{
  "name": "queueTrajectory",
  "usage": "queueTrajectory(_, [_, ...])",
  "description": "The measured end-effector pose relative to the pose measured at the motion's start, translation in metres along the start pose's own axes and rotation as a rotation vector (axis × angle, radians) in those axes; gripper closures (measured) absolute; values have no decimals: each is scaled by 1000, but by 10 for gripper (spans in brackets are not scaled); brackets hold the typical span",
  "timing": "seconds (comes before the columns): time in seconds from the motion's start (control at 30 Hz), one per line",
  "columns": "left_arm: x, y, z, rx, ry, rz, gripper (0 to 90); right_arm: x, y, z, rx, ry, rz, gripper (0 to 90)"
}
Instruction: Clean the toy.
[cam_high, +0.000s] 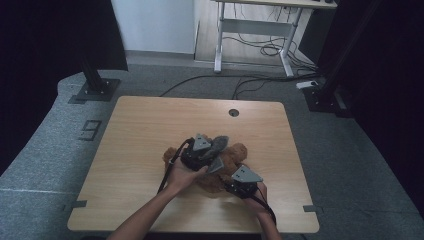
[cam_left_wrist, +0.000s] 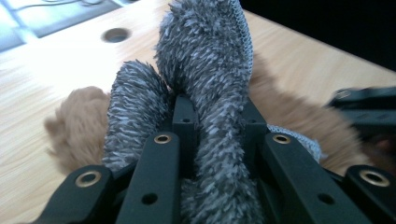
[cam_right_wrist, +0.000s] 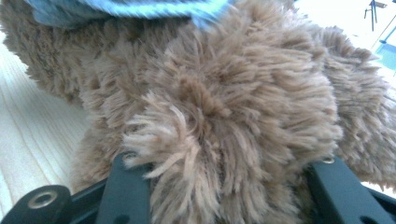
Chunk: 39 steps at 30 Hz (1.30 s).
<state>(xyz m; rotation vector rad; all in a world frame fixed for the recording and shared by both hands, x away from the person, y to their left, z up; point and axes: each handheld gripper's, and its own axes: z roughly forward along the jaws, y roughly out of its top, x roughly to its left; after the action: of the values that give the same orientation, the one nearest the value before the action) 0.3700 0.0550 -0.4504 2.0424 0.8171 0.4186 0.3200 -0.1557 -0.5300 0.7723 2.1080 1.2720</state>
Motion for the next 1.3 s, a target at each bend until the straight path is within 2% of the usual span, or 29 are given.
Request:
queueTrajectory(0.07, [8,-6,-6,-11,-7,-31,744,0,-1,-1,-3,3,0,535])
queueTrajectory(0.13, [13,-11,-15,-29,-2,-42,745,1,-1,-2,-2,3,-5,535])
queueTrajectory(0.27, [29,-16,-36,-58,39,-53,743,2,-1,-3,2,3,-3,535])
queueTrajectory(0.37, [48,-23,-49,-58,72,-91,743,2,-2,-3,1,4,1,535])
queueTrajectory(0.47, [67,-39,-60,-62,87,-140,745,1,-2,-3,1,8,8,534])
queueTrajectory(0.6, [83,-54,-73,-60,121,-168,746,1,-2,-3,1,9,13,534])
queueTrajectory(0.73, [92,-61,-81,-52,122,-198,747,1,-2,-3,0,8,17,534])
queueTrajectory(0.87, [86,-54,-80,-62,118,-182,746,2,-2,-4,0,8,18,534])
queueTrajectory(1.03, [71,-32,-69,-71,84,-149,746,1,-3,-4,0,11,19,533])
queueTrajectory(1.17, [46,-8,-53,-79,22,-104,745,0,-4,-4,-3,16,19,531])
queueTrajectory(1.2, [37,0,-46,-78,0,-86,745,0,-4,-5,-2,19,18,531])
queueTrajectory(1.3, [14,15,-31,-63,-29,-30,743,0,-4,-5,-2,17,20,530])
